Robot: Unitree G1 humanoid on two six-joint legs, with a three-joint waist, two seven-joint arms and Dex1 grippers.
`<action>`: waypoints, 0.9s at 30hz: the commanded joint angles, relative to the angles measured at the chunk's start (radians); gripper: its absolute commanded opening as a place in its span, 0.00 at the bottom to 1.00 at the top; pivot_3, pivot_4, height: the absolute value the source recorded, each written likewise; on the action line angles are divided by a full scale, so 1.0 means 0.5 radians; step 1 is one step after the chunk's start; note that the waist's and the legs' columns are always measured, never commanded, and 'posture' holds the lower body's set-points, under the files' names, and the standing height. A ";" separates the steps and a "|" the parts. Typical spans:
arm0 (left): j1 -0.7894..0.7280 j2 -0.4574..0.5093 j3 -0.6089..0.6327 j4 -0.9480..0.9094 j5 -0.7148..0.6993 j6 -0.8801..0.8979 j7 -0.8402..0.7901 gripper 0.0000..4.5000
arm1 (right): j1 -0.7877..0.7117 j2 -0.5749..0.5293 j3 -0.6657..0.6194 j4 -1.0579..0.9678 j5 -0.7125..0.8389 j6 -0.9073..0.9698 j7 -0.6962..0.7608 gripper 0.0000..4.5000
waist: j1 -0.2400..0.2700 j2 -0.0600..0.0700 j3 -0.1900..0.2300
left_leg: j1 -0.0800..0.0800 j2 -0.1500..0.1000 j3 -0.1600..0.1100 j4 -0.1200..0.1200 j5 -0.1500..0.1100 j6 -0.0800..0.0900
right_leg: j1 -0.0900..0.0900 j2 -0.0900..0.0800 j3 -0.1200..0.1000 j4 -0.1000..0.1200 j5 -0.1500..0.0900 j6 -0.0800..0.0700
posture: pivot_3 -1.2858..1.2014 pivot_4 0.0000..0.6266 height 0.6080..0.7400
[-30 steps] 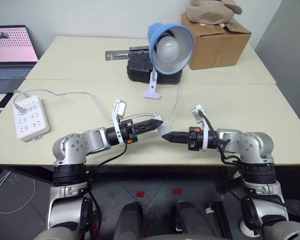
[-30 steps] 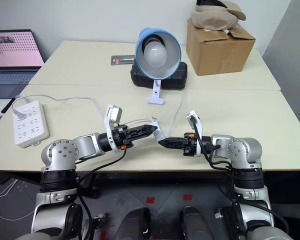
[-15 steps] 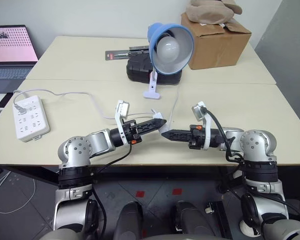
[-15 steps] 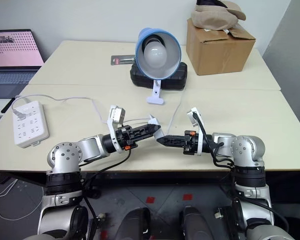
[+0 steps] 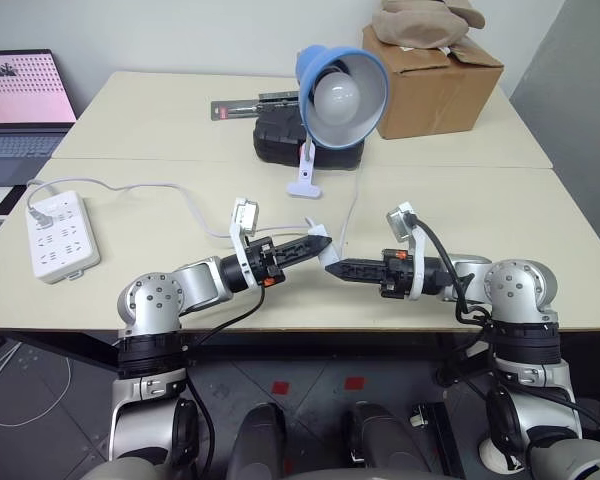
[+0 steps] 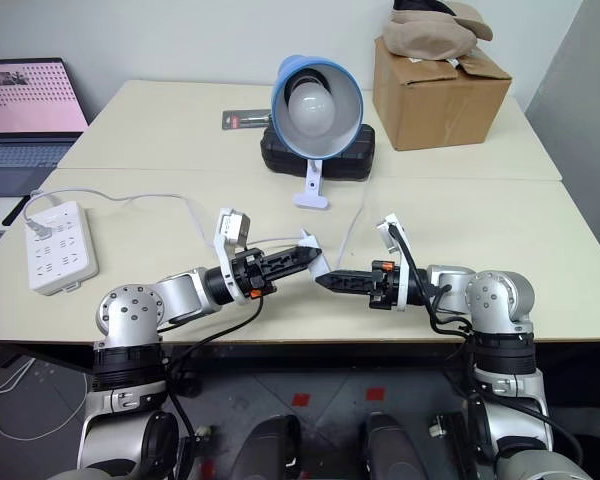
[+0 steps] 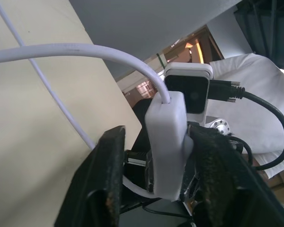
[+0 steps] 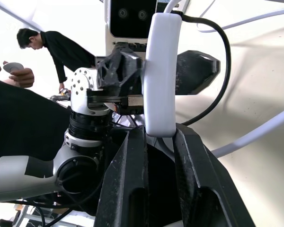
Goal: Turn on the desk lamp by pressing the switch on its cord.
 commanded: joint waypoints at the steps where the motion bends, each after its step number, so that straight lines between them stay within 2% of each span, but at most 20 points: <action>1: -0.021 -0.015 0.015 -0.050 -0.066 -0.011 -0.006 0.26 | -0.023 -0.008 -0.039 -0.068 0.105 0.008 0.001 0.09 | 0.000 0.000 0.000 | 0.000 0.000 0.000 0.000 0.000 0.000 | 0.000 0.000 0.000 0.000 0.000 0.000 | 0.52 0.24 1.00; 5: -0.033 -0.029 0.020 -0.040 -0.100 -0.018 0.005 0.14 | -0.021 -0.008 -0.051 -0.070 0.137 0.024 -0.018 0.09 | 0.000 0.000 0.000 | -0.001 0.000 0.000 0.000 0.000 0.000 | 0.000 0.000 0.000 -0.002 0.000 0.000 | 0.52 0.24 1.00; 12: -0.041 -0.035 0.043 -0.026 -0.162 0.003 0.036 0.13 | -0.016 -0.015 -0.053 -0.078 0.183 0.036 -0.047 0.09 | 0.000 0.000 0.000 | -0.003 0.000 -0.001 0.000 0.000 0.000 | 0.000 0.000 0.000 -0.006 0.001 0.001 | 0.52 0.24 1.00; 19: -0.030 -0.014 0.026 -0.044 -0.088 -0.082 0.093 0.13 | -0.011 -0.023 -0.043 -0.083 0.207 0.031 -0.065 0.09 | 0.001 0.000 0.000 | -0.004 0.000 -0.002 0.000 0.000 0.000 | 0.000 0.000 0.000 -0.008 0.001 0.001 | 0.52 0.24 1.00; 21: -0.015 -0.003 0.044 -0.066 -0.131 -0.083 0.046 0.28 | -0.015 -0.025 -0.036 -0.076 0.204 0.022 -0.062 0.09 | 0.001 0.000 0.000 | -0.004 0.000 -0.002 0.000 0.000 0.000 | 0.000 0.000 0.000 -0.008 0.001 0.001 | 0.52 0.24 1.00; 27: -0.026 0.039 0.093 -0.034 -0.170 -0.057 0.081 0.56 | -0.033 -0.033 -0.018 -0.048 0.194 -0.009 -0.054 0.09 | 0.001 0.000 0.000 | -0.005 0.000 -0.002 0.000 0.000 0.000 | 0.000 0.000 0.000 -0.008 0.001 0.001 | 0.52 0.24 1.00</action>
